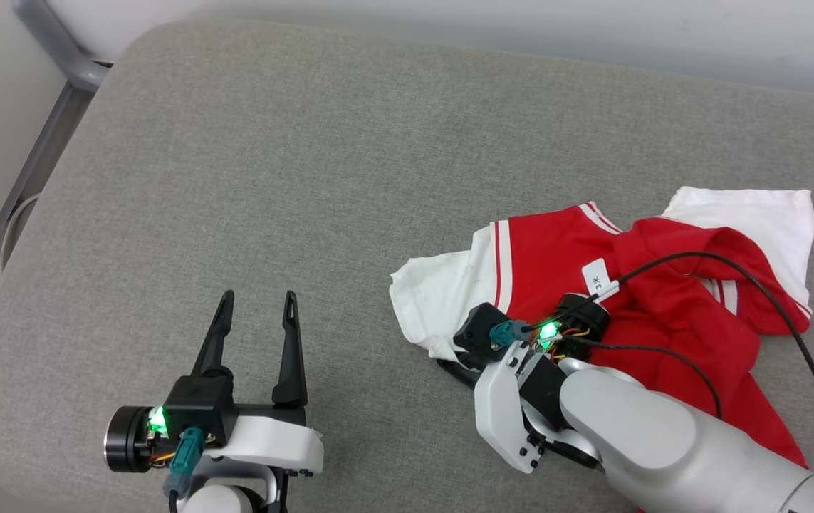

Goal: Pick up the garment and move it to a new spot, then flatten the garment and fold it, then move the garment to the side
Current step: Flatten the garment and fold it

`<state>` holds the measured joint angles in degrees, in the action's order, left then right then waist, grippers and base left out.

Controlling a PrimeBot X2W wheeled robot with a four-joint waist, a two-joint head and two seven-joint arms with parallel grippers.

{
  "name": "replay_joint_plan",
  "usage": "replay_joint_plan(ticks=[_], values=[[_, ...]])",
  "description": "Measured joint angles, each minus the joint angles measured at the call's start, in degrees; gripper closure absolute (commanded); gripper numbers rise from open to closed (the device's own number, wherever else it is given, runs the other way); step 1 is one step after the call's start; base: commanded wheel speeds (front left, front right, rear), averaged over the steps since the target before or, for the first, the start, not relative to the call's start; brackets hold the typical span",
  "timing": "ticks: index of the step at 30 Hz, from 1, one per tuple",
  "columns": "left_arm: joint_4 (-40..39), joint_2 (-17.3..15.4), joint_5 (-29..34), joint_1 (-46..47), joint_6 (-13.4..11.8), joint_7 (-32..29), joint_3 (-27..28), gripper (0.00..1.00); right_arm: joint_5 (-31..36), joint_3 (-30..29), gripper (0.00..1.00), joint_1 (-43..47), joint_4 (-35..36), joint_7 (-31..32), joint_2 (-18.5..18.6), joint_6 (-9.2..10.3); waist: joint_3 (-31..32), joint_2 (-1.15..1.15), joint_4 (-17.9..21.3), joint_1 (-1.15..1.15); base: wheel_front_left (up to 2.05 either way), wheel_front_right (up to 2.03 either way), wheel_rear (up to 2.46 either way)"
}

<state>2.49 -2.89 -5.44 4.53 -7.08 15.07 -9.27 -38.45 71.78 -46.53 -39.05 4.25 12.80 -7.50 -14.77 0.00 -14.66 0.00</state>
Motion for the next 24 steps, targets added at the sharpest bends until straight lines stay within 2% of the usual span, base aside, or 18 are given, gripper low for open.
replay_joint_plan(ticks=[1,2,8,11,14,19,24], values=[[0.13,-0.01,0.13,0.01,0.02,0.00,0.21,0.00,0.01,0.10,0.22,-0.31,-0.36,-1.14,-0.15,0.00,0.16,0.00,0.24,0.00,0.00,0.00,0.00],[0.32,-0.01,0.14,0.02,0.04,0.00,0.42,0.00,-0.01,0.03,0.00,-0.42,-0.58,-2.41,-0.16,-0.02,0.40,0.00,0.47,0.00,0.00,0.00,0.00],[0.47,-0.02,0.74,-0.27,0.54,0.00,2.09,0.00,1.09,-4.05,0.00,-0.68,1.51,-12.05,1.23,-0.01,2.66,0.00,2.05,0.00,0.00,0.00,0.00],[0.19,-0.03,1.21,-1.22,0.63,0.00,2.85,0.00,1.59,-8.83,0.00,0.30,4.42,-14.96,3.48,-0.02,3.89,0.00,3.17,0.00,0.00,0.00,0.00],[-0.59,-0.02,1.40,-2.25,0.87,0.00,3.42,0.00,4.21,-15.57,0.00,1.36,6.98,-16.08,7.39,-0.02,4.97,0.00,4.32,0.00,0.00,0.00,0.00],[-1.94,-0.02,2.27,-3.16,1.03,0.00,3.81,0.00,7.39,-28.93,0.00,3.15,11.91,-13.84,14.75,-0.02,5.79,0.00,5.75,0.00,0.00,0.00,0.00],[-3.00,-0.02,2.79,-3.11,1.53,0.00,3.77,0.00,7.89,-39.12,0.00,3.18,17.24,-4.83,23.04,-0.02,4.80,0.00,5.63,0.00,0.00,0.00,0.00]])
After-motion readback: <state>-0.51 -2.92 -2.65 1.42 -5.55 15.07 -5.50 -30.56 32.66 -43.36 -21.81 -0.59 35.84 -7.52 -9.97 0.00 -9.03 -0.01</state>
